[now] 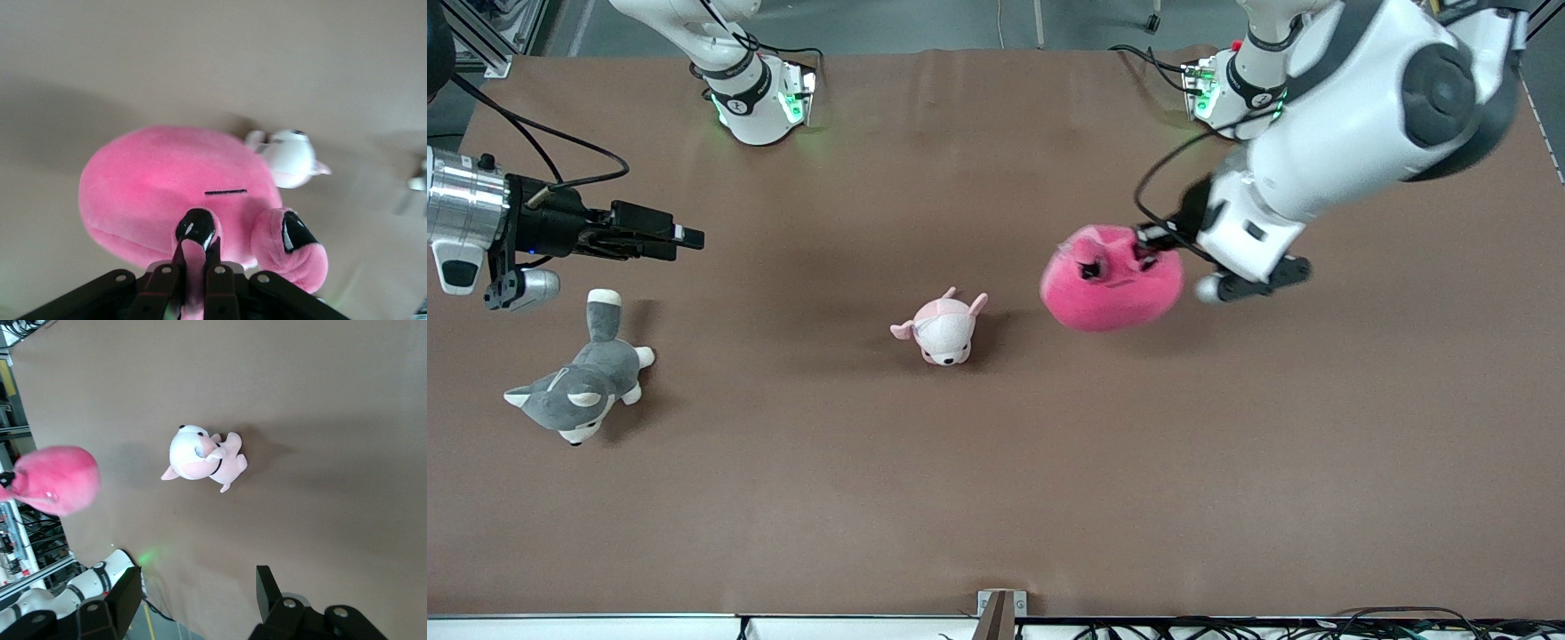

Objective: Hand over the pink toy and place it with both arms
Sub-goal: 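Carry the pink toy toward the right gripper with the left gripper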

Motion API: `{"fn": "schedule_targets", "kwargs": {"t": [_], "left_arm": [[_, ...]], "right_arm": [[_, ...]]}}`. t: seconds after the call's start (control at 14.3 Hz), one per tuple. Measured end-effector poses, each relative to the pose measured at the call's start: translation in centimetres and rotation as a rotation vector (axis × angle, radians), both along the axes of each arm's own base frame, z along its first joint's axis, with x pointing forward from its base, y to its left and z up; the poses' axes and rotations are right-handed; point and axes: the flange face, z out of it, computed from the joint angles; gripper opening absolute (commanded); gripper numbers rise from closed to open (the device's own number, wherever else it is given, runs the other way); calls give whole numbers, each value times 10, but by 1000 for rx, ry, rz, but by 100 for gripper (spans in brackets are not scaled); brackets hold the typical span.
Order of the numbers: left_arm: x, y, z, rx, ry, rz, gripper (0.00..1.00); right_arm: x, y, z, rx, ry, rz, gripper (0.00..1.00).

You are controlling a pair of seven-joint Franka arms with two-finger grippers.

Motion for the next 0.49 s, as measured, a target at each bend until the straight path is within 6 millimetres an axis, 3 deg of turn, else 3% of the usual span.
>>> {"fn": "schedule_targets", "kwargs": {"t": [0.28, 0.49], "left_arm": [[-39, -103, 8, -119, -95, 24, 0], [-67, -163, -11, -188, -120, 1, 0]], "right_arm": [[0, 31, 10, 34, -18, 43, 76], [3, 57, 15, 31, -17, 64, 75]]}}
